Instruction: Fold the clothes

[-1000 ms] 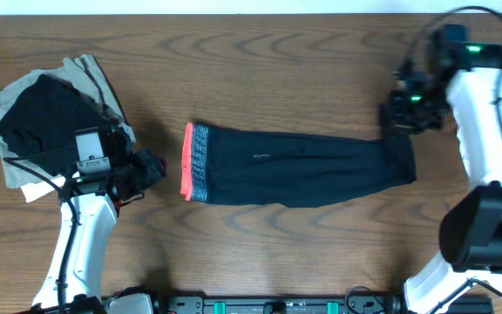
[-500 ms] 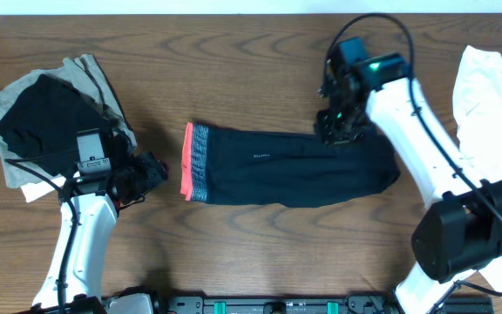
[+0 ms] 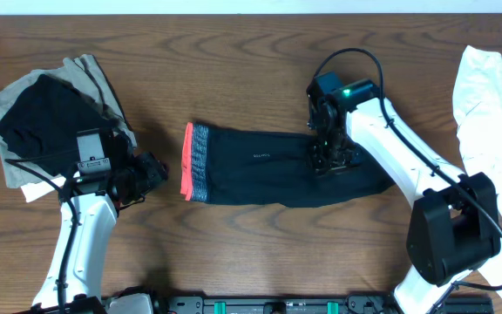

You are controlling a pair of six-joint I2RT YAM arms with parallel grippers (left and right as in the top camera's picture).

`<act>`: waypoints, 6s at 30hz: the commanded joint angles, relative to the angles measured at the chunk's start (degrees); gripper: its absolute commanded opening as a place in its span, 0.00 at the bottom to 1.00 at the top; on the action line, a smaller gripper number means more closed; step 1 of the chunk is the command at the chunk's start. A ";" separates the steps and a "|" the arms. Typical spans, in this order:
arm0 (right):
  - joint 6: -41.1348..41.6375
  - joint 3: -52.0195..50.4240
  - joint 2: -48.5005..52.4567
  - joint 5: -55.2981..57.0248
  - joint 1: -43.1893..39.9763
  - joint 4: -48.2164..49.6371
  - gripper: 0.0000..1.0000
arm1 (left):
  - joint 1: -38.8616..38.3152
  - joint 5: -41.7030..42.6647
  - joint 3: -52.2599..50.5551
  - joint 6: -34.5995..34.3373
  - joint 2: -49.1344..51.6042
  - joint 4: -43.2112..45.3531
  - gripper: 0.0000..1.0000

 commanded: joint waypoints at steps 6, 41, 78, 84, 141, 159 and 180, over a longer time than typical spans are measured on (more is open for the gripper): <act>0.02 -0.48 0.00 0.48 0.31 1.49 0.57 | 0.09 -0.33 0.87 0.98 -0.09 -0.02 0.47; 5.20 -8.85 0.00 3.21 -1.36 13.90 0.46 | -7.10 15.02 0.83 1.99 20.74 10.10 0.77; 5.16 -10.32 0.00 3.23 -1.40 14.38 0.47 | -7.13 24.20 0.83 -17.84 22.51 -6.64 0.88; 5.14 -10.32 0.00 3.26 -1.40 13.57 0.48 | -7.13 23.10 0.24 -21.86 22.53 0.37 0.88; 4.94 -10.32 0.00 3.30 -1.42 11.69 0.49 | -7.23 2.89 -0.68 -18.47 23.61 16.65 0.06; 1.51 1.38 -13.07 3.69 -12.11 4.04 0.53 | -4.39 -14.75 7.39 0.13 0.63 -1.18 0.06; -2.84 2.43 -21.79 3.23 -28.57 -4.50 0.57 | 3.15 -11.39 12.52 4.28 0.55 -4.22 0.06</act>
